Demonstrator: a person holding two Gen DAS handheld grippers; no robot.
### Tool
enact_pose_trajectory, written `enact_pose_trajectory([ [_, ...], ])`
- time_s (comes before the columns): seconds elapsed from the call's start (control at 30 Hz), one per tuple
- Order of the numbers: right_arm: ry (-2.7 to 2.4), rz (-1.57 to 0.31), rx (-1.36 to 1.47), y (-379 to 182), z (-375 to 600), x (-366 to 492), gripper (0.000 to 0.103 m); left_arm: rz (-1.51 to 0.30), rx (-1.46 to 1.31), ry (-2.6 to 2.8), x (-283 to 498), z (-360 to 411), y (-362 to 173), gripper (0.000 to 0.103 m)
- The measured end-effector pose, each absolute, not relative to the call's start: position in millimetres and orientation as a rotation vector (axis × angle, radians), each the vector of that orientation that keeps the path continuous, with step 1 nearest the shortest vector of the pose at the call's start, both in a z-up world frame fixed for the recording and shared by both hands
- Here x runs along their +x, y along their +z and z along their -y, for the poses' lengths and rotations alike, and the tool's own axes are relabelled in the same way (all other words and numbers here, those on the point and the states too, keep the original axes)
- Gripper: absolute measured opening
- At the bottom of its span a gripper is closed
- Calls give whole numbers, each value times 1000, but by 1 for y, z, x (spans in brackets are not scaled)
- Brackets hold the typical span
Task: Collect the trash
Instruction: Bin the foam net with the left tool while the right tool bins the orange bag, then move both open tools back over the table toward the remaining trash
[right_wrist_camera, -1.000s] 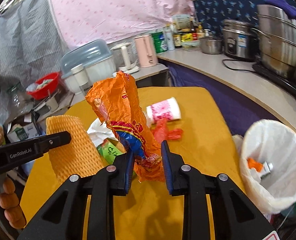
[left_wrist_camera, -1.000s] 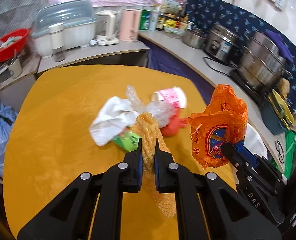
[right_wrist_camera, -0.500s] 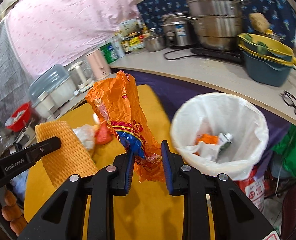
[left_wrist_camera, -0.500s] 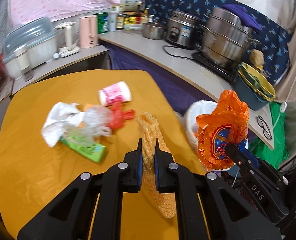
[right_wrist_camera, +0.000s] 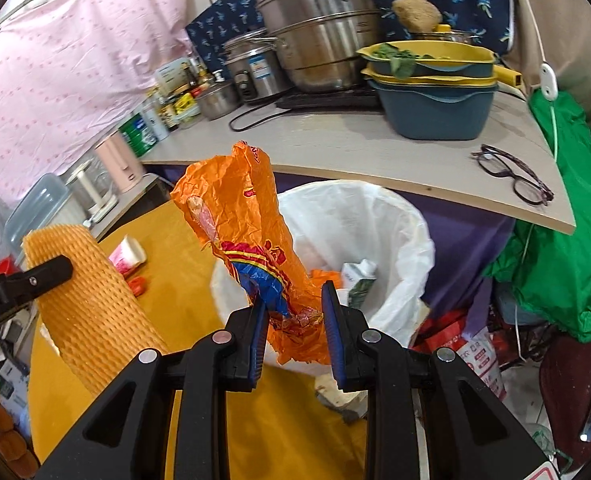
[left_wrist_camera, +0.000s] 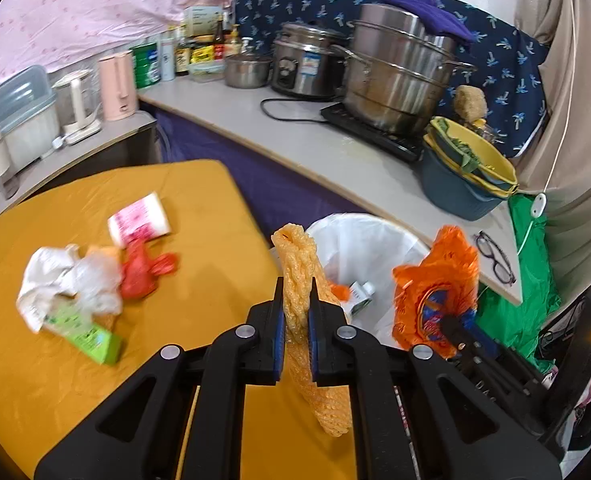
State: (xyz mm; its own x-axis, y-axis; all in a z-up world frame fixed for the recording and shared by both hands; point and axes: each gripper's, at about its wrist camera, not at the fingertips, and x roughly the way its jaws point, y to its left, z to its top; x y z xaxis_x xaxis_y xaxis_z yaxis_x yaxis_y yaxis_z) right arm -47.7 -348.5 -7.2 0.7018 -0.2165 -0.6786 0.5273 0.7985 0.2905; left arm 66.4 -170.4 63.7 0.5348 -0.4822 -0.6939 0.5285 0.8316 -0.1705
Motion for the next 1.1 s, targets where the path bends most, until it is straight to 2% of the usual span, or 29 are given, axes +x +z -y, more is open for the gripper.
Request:
enact_pose_trajectory([
  [0.5,-495,-696,561,-40,408,-19,26,-790,92,-681,90,264,34,9],
  [0.67,-504,-689,573,-48,415,-13,32,-810,95,-676,95,277,18,10],
  [0.7,-502,-687,575,-48,416,-12,32,-810,96,-668,97,279,15,15],
  [0.73,-503,-684,575,-48,416,-12,33,-810,99,-655,99,279,14,27],
  [0.77,-509,-680,574,-47,416,-12,37,-810,98,-646,100,279,12,33],
  [0.8,-515,-674,575,-46,416,-12,40,-809,95,-637,102,279,12,46],
  [0.83,-520,-663,577,-45,416,-13,47,-809,91,-627,103,277,12,53],
  [0.93,-523,-645,577,-39,414,-15,50,-796,86,-612,105,271,13,59],
  [1.1,-513,-625,570,-27,408,-18,50,-784,91,-598,105,260,19,61],
])
